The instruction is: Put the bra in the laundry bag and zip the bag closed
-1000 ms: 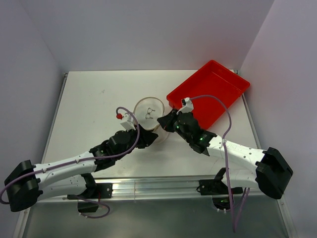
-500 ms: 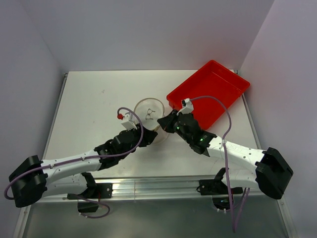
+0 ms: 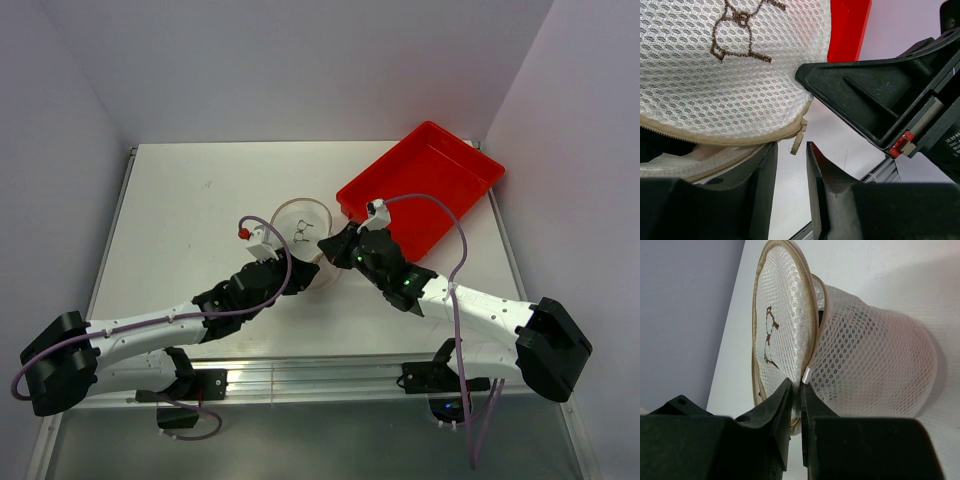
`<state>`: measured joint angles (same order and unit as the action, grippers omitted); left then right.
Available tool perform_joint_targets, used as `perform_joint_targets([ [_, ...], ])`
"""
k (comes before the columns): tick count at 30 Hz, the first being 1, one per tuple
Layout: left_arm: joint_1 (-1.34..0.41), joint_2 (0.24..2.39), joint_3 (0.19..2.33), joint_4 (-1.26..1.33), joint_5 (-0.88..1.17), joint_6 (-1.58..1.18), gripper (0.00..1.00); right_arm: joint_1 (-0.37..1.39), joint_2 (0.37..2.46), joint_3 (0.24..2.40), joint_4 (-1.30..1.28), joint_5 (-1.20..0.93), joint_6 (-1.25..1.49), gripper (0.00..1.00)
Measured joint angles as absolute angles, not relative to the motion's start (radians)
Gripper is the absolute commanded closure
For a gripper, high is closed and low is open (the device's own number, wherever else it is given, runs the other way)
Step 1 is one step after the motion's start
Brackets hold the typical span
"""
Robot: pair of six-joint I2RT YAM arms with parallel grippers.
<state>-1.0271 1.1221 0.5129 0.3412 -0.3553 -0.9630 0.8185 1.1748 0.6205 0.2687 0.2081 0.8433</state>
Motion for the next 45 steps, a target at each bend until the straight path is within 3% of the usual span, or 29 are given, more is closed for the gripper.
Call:
perform_joint_targets([
  [16, -1.027, 1.144, 0.538, 0.354, -0.355, -0.947, 0.67, 0.818, 1.175, 0.620, 0.273, 0.202, 0.842, 1.00],
  [19, -1.027, 1.151, 0.539, 0.354, -0.354, -0.945, 0.73, 0.818, 1.175, 0.620, 0.273, 0.201, 0.840, 1.00],
  [26, -1.028, 1.159, 0.540, 0.357, -0.351, -0.944, 1.00, 0.818, 1.175, 0.620, 0.273, 0.197, 0.838, 1.00],
  [34, -1.029, 1.143, 0.539, 0.328, -0.362, -0.937, 1.00, 0.788, 1.175, 0.620, 0.274, 0.126, 0.803, 1.00],
  [45, -1.029, 0.963, 0.476, 0.234, -0.443, -0.924, 1.00, 0.699, 1.311, 0.759, 0.242, -0.216, 0.721, 1.00],
])
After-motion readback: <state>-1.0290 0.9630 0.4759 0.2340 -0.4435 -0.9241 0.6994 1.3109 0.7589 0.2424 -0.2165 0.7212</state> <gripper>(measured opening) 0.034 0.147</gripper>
